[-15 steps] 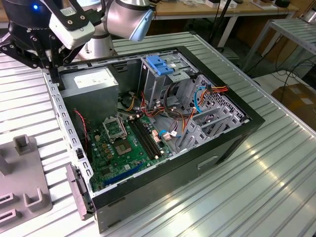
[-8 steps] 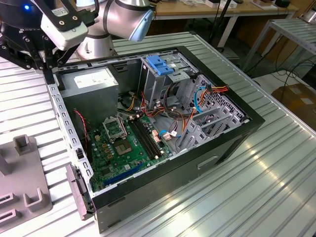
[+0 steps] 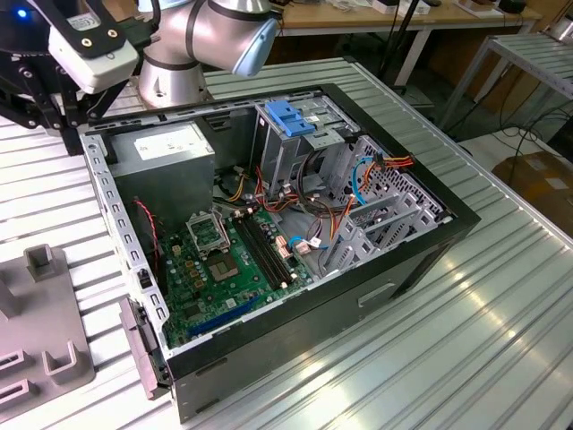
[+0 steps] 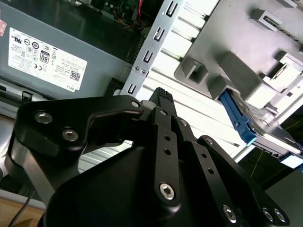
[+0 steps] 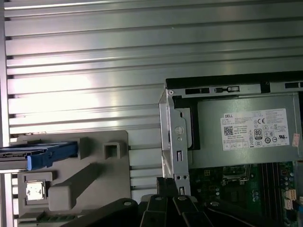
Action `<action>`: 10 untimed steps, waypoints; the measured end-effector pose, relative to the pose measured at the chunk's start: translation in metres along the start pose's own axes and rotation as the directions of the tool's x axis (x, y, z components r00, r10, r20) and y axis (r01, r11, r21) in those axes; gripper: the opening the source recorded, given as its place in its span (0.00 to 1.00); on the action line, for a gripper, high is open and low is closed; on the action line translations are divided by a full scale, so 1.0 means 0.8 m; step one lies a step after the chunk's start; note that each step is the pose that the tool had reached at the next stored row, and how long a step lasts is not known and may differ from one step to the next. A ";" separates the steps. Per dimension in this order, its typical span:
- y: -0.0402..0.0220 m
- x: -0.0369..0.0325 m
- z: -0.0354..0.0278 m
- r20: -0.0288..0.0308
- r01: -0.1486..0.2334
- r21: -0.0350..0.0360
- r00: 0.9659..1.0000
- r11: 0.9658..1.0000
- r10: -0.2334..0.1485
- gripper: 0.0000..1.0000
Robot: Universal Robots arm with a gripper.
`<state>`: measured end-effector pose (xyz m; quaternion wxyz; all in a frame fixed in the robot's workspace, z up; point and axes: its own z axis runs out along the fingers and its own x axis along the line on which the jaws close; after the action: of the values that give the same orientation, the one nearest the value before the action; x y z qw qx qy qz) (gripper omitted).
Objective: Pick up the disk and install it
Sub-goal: 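Reach for the disk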
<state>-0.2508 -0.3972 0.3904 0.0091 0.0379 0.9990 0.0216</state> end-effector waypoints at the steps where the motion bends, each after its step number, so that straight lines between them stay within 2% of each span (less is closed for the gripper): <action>1: 0.0002 0.0043 0.0001 0.000 0.000 0.000 1.000 1.000 0.000 0.10; 5: -0.0002 0.0173 0.0002 0.000 0.000 0.000 1.000 1.000 0.000 0.10; 7: -0.0009 0.0283 0.0002 0.000 0.000 0.000 1.000 1.000 0.000 0.10; 10: -0.0015 0.0365 0.0001 0.000 0.000 0.000 1.000 1.000 0.000 0.10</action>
<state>-0.2801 -0.3961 0.3898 0.0089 0.0379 0.9990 0.0215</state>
